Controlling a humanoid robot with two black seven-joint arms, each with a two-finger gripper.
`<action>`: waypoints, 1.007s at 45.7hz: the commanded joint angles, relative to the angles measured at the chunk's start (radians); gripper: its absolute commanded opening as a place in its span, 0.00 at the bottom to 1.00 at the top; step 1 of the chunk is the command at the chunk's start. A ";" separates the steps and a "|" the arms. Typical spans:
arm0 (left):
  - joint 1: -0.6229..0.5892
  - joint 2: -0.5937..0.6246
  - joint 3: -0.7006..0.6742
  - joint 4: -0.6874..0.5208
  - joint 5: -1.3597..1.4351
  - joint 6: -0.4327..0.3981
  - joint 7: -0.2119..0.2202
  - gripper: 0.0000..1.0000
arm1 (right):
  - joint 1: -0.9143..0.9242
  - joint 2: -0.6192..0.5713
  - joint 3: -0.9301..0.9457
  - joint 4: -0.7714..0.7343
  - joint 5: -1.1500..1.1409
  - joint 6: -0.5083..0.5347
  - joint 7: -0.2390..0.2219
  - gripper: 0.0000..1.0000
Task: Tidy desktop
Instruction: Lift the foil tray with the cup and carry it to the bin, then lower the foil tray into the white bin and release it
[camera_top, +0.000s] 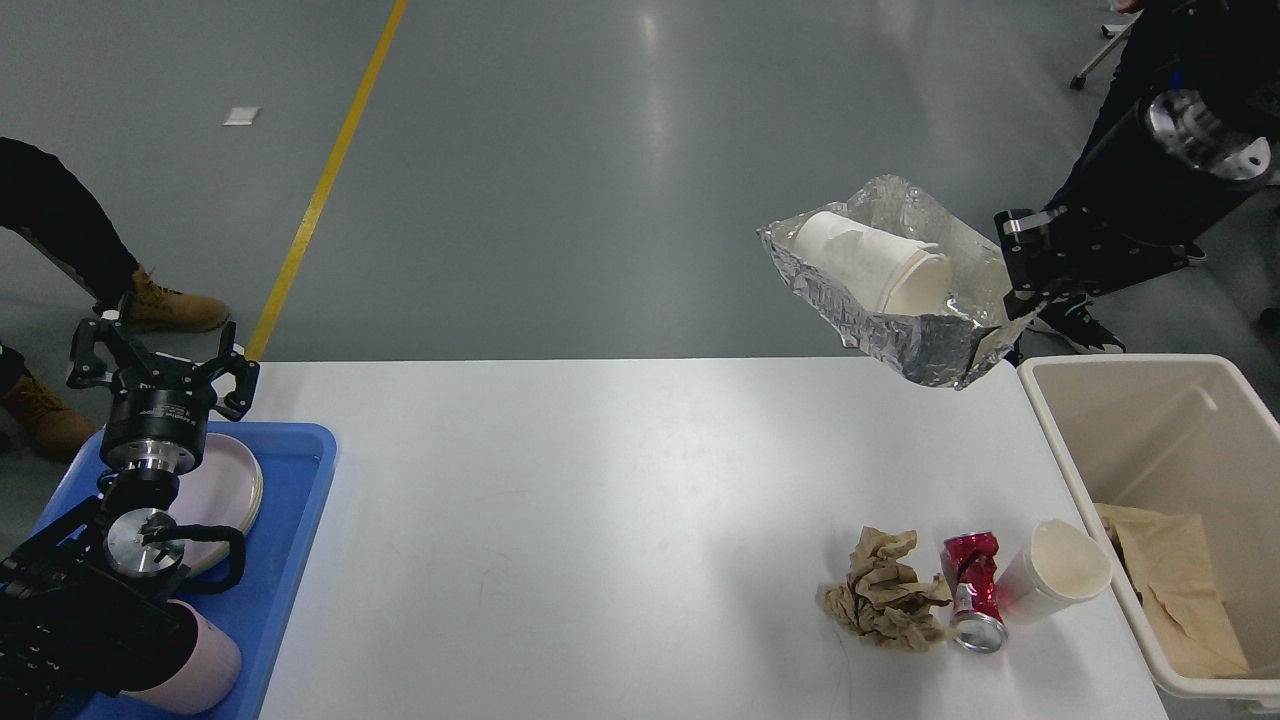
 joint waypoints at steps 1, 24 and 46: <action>0.000 0.000 0.000 0.001 0.000 0.000 0.000 0.96 | -0.020 -0.017 -0.049 -0.027 -0.029 0.000 -0.002 0.00; 0.000 0.000 0.000 -0.001 0.000 0.000 0.000 0.96 | -0.363 -0.233 -0.138 -0.397 -0.280 0.000 -0.002 0.00; 0.000 0.000 0.000 0.001 0.000 0.000 0.000 0.96 | -0.739 -0.237 -0.125 -0.406 -0.280 -0.408 0.000 0.00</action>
